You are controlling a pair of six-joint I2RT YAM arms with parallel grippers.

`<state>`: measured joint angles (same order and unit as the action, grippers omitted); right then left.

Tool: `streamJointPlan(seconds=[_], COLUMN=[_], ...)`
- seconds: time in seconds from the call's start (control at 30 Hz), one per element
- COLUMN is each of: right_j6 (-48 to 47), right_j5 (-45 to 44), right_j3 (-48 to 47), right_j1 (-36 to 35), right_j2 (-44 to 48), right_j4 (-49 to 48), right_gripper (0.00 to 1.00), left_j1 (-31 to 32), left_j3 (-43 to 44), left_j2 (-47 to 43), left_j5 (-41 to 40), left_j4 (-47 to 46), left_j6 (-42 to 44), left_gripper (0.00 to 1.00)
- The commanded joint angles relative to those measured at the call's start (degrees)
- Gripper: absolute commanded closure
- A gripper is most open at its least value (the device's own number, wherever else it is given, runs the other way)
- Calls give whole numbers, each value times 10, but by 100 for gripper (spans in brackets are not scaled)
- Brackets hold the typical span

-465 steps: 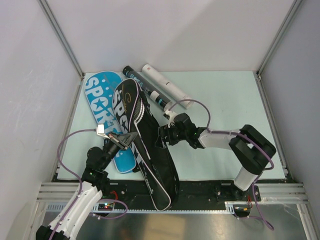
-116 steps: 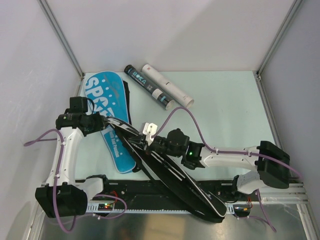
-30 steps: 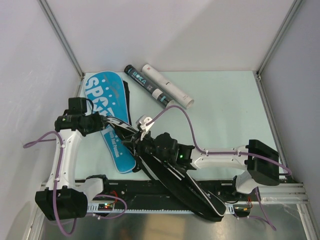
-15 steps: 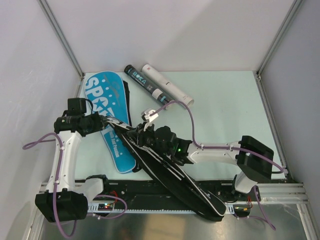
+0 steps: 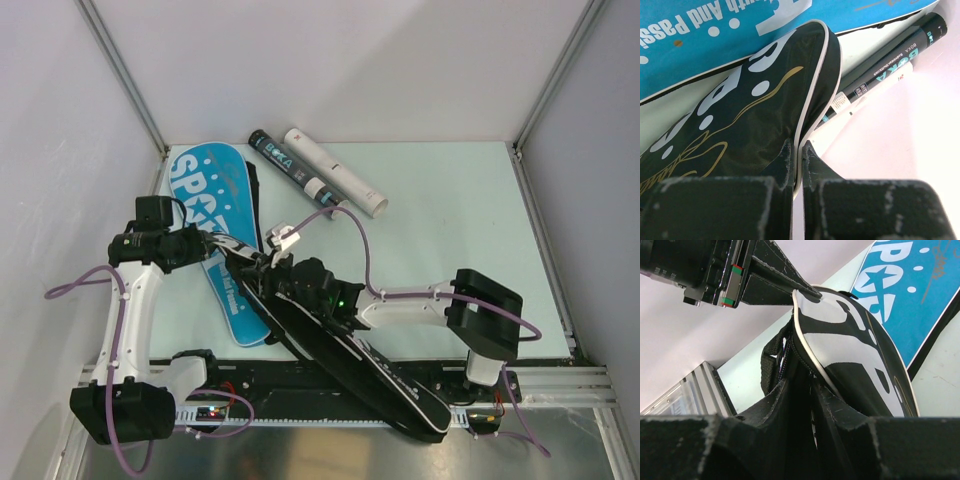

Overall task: Pack up the badminton gear
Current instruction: Adjust the racket bag at the center of the board.

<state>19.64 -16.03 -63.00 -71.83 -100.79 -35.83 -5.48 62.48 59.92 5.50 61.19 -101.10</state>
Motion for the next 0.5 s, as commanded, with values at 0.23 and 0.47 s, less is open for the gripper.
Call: streamJointPlan(seconds=[0.23,0.47], right_j6=[-31,-72], right_j5=[-40,-59], right_j3=[-84,-110], right_j1=[-15,-12], right_j2=[-37,-39], right_j4=[-4,-12], right_gripper=[66,68], left_j1=[6,5], left_j3=[6,0], left_j2=[-9,-9], left_j5=[9,10], left_j4=[-9,-9], left_j6=[-28,-25], left_gripper=[100,100])
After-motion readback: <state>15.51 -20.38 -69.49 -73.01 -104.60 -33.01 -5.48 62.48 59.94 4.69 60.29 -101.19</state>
